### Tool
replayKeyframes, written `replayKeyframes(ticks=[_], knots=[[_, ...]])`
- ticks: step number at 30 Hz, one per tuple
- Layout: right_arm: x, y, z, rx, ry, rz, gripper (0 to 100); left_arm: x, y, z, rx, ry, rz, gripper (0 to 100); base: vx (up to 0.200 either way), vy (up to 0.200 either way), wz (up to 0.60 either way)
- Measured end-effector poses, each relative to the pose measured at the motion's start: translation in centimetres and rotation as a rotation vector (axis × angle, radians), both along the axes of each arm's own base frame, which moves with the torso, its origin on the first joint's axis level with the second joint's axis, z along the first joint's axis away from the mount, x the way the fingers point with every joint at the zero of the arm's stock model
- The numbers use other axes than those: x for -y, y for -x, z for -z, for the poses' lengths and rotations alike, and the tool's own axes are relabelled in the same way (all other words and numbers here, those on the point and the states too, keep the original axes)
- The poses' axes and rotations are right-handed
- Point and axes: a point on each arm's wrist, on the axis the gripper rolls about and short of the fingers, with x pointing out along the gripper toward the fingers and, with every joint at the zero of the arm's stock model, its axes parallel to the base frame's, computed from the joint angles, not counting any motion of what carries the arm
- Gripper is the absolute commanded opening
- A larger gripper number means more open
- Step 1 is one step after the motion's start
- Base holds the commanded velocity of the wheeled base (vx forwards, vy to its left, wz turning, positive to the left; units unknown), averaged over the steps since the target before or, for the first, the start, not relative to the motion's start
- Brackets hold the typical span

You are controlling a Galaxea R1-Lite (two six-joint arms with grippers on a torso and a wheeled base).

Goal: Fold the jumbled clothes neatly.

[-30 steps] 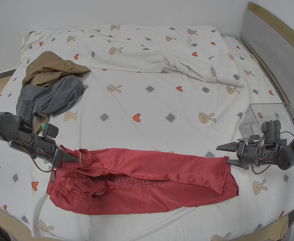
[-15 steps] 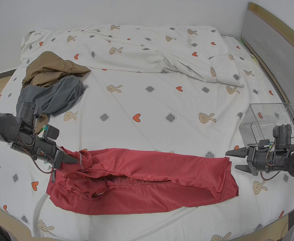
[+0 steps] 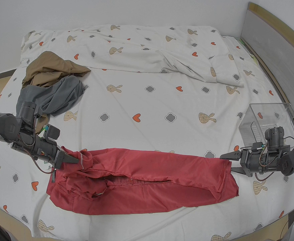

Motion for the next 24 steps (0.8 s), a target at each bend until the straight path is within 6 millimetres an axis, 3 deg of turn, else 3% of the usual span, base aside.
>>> replayKeyframes(ticks=[24], knots=[[-1.9,-1.0,1.6,-0.040,0.018,-0.048,100,0.0,-0.1,0.4,-0.012,0.000,0.001,0,0.000,0.000,0.00]])
